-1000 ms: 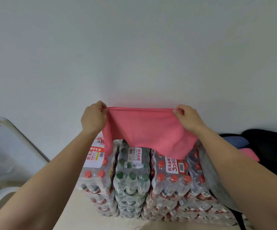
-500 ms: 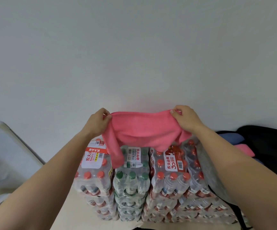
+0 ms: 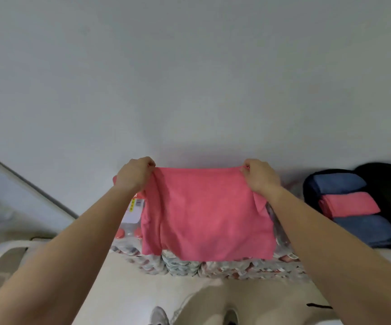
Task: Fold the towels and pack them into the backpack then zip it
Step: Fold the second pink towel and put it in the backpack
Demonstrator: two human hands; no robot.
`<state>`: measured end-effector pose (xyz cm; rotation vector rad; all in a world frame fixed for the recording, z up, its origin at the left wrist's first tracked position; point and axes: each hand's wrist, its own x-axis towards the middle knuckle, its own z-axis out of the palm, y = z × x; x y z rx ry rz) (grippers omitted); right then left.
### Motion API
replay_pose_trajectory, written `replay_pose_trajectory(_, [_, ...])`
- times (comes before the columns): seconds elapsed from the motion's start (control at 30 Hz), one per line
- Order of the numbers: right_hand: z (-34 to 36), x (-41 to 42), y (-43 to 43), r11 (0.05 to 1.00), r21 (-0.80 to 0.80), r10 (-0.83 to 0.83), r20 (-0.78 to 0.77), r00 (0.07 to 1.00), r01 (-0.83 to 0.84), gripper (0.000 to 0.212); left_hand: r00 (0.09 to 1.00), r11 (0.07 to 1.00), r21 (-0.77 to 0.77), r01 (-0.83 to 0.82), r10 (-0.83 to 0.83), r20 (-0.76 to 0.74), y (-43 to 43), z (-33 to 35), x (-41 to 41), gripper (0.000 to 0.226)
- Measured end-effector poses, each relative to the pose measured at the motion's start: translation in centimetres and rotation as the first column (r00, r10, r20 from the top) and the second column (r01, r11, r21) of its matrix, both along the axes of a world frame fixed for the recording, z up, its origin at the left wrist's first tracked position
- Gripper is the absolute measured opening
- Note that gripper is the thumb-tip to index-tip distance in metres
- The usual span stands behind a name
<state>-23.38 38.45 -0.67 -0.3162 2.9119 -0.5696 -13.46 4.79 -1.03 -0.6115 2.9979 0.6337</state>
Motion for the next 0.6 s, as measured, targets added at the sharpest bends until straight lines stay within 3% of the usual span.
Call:
replay_pose_trajectory(0.2, [-4.0, -0.6, -1.3, 0.974, 0.221, -0.029, -0.121, 0.992, 0.056, 0.024, 0.99, 0.961, -0.275, -0.013, 0.051, 0.133, -2.2, -4.3, 0.9, 0.021])
replay_pose_trajectory(0.33, [-5.8, -0.4, -2.3, 0.945, 0.31, -0.042, -0.201, 0.979, 0.105, 0.025, 0.981, 0.947, -0.317, -0.058, 0.113, 0.156, -4.9, -4.8, 1.3, 0.025])
replay_pose_trajectory(0.5, [-7.7, 1.9, -6.1, 0.949, 0.312, 0.145, -0.293, 0.945, -0.049, 0.029, 0.974, 0.96, -0.168, -0.223, 0.225, -0.006, -8.2, -4.5, 0.5, 0.046])
replay_pose_trajectory(0.6, [-8.4, 4.0, -9.6, 0.949, 0.257, 0.24, -0.214, 0.947, -0.183, 0.027, 0.967, 0.967, -0.018, -0.253, 0.254, 0.018, -8.7, -5.6, 0.6, 0.053])
